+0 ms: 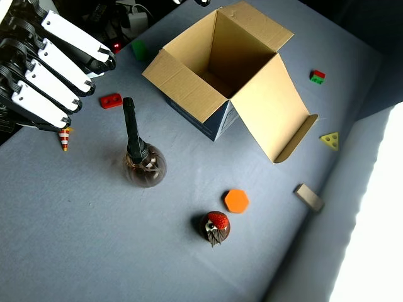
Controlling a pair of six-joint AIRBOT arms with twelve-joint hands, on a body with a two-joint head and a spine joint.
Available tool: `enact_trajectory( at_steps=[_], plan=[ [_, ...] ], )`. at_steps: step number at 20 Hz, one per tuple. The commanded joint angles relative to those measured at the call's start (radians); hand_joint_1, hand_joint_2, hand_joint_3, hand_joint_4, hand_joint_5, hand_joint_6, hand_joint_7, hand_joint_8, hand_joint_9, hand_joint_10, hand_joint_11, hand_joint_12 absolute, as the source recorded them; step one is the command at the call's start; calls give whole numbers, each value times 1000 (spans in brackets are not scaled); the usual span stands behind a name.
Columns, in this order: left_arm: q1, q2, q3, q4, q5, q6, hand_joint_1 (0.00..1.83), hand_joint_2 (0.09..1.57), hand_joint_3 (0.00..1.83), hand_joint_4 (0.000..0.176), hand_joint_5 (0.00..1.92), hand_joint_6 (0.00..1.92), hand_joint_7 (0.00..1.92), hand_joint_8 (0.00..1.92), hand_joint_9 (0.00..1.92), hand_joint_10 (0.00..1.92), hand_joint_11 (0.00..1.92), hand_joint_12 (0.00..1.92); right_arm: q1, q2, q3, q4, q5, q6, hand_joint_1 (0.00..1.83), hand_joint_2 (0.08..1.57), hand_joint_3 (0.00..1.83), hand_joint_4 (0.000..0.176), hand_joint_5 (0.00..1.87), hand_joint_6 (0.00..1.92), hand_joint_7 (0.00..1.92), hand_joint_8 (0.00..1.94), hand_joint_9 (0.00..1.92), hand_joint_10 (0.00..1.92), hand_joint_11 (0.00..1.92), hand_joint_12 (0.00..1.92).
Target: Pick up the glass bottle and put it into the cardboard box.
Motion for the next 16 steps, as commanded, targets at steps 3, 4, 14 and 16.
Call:
enact_trajectory(
  at_steps=[3, 4, 14, 16],
  plan=[
    [-13, 5, -14, 80, 3, -1, 304, 1197, 178, 60, 163, 83, 214, 51, 245, 102, 13, 984, 14, 3, 1, -57, 81, -2, 164, 1122, 388, 0, 0, 120, 31, 148, 0, 481, 0, 1087],
    [-13, 5, -17, 80, -1, -1, 304, 1197, 178, 60, 163, 83, 214, 51, 245, 102, 13, 984, 14, 3, 1, -57, 81, -2, 164, 1122, 388, 0, 0, 120, 31, 148, 0, 481, 0, 1087],
    [-34, -7, -50, 80, -78, -5, 232, 1318, 7, 60, 99, 0, 107, 0, 150, 0, 0, 741, 9, 2, 105, -205, -64, 247, 135, 1303, 17, 0, 0, 58, 45, 3, 0, 211, 0, 380],
    [-47, -13, -55, 81, -96, 5, 230, 1318, 4, 60, 97, 0, 102, 0, 143, 0, 0, 720, -6, 7, 163, -407, -130, 481, 135, 1303, 11, 0, 2, 53, 39, 0, 0, 188, 0, 319]
  ],
)
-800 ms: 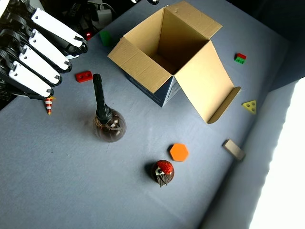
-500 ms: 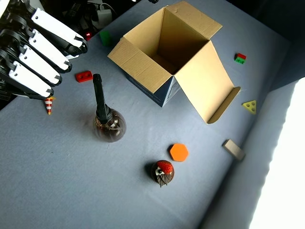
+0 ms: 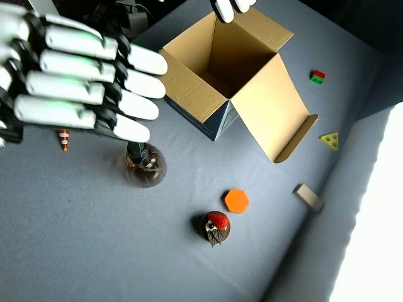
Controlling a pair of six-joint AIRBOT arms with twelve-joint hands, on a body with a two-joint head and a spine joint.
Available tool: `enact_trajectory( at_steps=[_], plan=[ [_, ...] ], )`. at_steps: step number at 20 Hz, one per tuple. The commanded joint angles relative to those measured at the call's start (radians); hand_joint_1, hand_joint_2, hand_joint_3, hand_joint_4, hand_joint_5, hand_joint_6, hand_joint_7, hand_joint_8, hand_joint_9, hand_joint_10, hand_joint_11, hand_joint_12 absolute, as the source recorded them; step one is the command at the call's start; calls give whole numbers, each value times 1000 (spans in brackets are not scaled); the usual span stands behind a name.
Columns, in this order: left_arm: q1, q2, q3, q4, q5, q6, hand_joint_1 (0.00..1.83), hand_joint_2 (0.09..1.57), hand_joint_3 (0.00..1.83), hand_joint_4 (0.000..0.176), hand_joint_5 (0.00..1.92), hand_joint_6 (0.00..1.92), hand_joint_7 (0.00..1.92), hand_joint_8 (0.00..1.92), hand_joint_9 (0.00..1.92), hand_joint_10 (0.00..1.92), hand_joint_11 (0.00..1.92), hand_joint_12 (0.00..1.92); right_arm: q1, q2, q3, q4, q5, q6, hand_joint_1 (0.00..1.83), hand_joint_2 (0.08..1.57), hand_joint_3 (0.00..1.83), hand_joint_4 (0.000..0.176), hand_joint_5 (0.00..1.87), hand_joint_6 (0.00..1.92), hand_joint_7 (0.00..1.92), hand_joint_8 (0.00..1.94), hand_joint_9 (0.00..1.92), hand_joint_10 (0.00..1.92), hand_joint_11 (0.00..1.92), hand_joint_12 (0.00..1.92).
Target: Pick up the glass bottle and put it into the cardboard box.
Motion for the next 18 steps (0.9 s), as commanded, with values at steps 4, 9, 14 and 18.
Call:
enact_trajectory(
  at_steps=[4, 9, 14, 18],
  plan=[
    [-58, -20, -41, 76, -138, 6, 218, 1314, 1, 60, 90, 0, 100, 0, 142, 0, 0, 715, -14, 12, 92, -418, 55, 434, 160, 1291, 3, 0, 0, 35, 28, 0, 0, 191, 0, 263],
    [-163, -46, -73, -25, -286, 59, 179, 1323, 4, 60, 75, 0, 94, 0, 132, 0, 0, 673, 26, 6, 202, -671, 36, 654, 147, 1296, 4, 0, 0, 9, 0, 0, 0, 100, 0, 0],
    [-263, -66, -148, -90, -452, 59, 226, 1304, 0, 58, 110, 5, 122, 3, 172, 7, 0, 795, 44, -51, 374, -1014, 103, 1046, 144, 1300, 4, 0, 0, 0, 0, 0, 11, 65, 15, 8],
    [-280, -67, -201, -129, -529, 59, 222, 1310, 1, 59, 94, 3, 101, 2, 152, 3, 0, 737, 85, -86, 447, -1154, 70, 1233, 126, 1301, 5, 0, 0, 0, 0, 0, 9, 67, 0, 0]
  ],
)
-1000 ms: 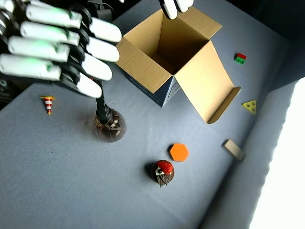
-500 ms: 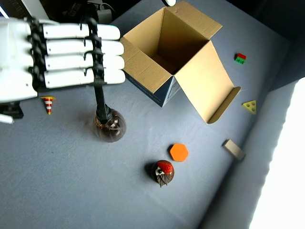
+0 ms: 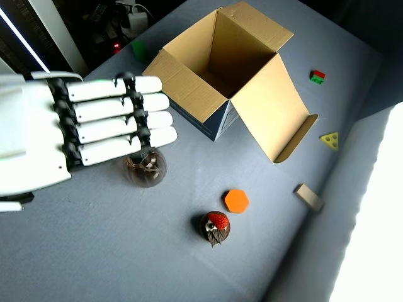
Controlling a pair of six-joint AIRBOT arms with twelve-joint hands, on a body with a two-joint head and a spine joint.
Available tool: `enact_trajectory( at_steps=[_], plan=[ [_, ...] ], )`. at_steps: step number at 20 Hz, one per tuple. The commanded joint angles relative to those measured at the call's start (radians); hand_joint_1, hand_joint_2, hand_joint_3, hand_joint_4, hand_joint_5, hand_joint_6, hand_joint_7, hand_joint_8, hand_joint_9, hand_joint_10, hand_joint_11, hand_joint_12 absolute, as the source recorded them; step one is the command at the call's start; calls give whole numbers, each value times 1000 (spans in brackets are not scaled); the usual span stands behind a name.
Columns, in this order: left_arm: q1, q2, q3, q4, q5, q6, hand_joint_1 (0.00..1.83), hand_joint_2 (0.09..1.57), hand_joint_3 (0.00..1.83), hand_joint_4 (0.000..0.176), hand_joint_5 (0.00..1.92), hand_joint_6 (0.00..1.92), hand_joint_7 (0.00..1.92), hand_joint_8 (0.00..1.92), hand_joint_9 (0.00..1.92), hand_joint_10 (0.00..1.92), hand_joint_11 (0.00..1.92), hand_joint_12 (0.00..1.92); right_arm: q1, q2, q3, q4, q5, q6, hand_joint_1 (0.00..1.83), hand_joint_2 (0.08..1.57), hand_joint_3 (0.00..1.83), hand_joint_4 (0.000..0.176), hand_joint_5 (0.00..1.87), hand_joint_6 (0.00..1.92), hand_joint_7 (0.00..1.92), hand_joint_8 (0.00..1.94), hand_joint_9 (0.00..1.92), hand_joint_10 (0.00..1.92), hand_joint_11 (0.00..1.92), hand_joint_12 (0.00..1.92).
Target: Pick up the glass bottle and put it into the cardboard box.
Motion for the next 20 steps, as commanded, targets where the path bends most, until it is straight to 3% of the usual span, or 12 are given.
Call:
enact_trajectory(
  at_steps=[1, 8, 10, 13, 17, 20],
  plan=[
    [-15, -2, -7, 87, -4, 0, 209, 1314, 2, 59, 116, 9, 120, 6, 166, 7, 0, 777, 15, -1, 1, -2, 69, 58, 127, 1293, 0, 0, 0, 0, 0, 0, 8, 67, 0, 0],
    [-4, -5, -61, 44, -103, -50, 232, 1307, 0, 56, 153, 10, 164, 10, 216, 16, 0, 855, 50, -33, 37, -145, 50, 174, 157, 1291, 0, 0, 0, 0, 8, 3, 22, 75, 35, 26],
    [-4, -6, -74, 22, -110, -56, 238, 1305, 0, 56, 158, 9, 171, 8, 225, 14, 0, 856, 61, -52, 64, -204, 58, 224, 175, 1286, 0, 0, 0, 0, 11, 6, 22, 91, 0, 231],
    [5, -8, -90, -5, -110, -99, 230, 1311, 1, 54, 166, 8, 156, 0, 204, 2, 0, 833, 67, -83, 121, -259, 96, 309, 182, 1274, 0, 0, 0, 0, 16, 4, 27, 102, 0, 309],
    [74, -6, -89, -11, -95, -146, 269, 1301, 0, 48, 186, 6, 208, 8, 238, 8, 0, 889, 84, -107, 156, -329, 97, 375, 150, 1284, 2, 0, 0, 0, 38, 3, 43, 139, 0, 519],
    [166, 1, -90, 31, -54, -211, 274, 1300, 0, 47, 181, 3, 196, 1, 230, 3, 0, 890, 83, -109, 159, -366, 94, 379, 136, 1293, 4, 0, 0, 0, 23, 4, 19, 146, 0, 427]
  ],
)
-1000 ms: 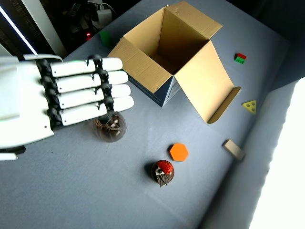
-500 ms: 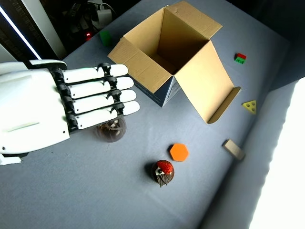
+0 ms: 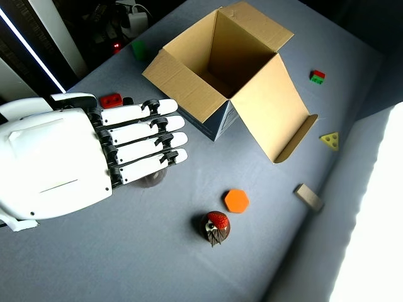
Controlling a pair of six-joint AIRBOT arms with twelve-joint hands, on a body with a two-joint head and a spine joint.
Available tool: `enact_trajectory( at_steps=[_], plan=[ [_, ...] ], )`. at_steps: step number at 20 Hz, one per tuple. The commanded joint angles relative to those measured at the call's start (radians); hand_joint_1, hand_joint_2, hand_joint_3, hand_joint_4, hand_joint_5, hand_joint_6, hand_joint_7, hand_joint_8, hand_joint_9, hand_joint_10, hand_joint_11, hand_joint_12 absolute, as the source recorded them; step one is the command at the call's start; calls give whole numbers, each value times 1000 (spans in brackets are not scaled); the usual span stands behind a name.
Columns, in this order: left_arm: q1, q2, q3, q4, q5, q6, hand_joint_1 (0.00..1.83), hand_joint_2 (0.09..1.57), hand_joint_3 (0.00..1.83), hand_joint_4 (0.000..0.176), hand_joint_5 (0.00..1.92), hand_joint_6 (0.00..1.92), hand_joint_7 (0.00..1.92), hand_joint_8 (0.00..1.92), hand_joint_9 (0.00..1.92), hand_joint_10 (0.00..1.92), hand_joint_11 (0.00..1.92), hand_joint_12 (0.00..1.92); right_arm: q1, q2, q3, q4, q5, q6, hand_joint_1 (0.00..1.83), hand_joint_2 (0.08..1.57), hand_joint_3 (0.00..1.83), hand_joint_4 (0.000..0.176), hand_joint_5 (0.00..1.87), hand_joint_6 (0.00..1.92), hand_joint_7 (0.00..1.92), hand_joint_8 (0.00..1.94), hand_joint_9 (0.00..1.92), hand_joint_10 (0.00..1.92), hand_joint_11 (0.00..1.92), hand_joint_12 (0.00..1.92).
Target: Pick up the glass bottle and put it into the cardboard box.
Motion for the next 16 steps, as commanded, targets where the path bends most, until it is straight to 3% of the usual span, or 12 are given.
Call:
enact_trajectory(
  at_steps=[1, 9, 12, 16],
  plan=[
    [3, 8, -4, 116, 19, -14, 274, 1301, 0, 48, 178, 1, 193, 0, 226, 1, 0, 888, 12, 4, 7, 69, 45, 8, 136, 1291, 3, 0, 1, 0, 20, 2, 8, 151, 0, 320],
    [133, 13, -4, 177, 93, -120, 268, 1305, 0, 49, 148, 7, 151, 2, 181, 3, 0, 743, 2, -40, 69, 64, 36, 27, 162, 1282, 0, 0, 1, 0, 29, 0, 0, 141, 0, 186],
    [228, 11, -4, 232, 139, -214, 254, 1315, 3, 38, 30, 0, 139, 0, 169, 0, 0, 692, -15, -65, 101, 55, 36, 27, 155, 1283, 0, 0, 0, 0, 25, 2, 0, 117, 0, 128],
    [308, -24, -4, 290, 149, -287, 191, 1324, 2, 14, 73, 14, 111, 0, 134, 0, 0, 611, -29, -84, 123, 51, 39, 24, 149, 1283, 0, 0, 0, 0, 26, 2, 3, 120, 0, 81]
  ],
)
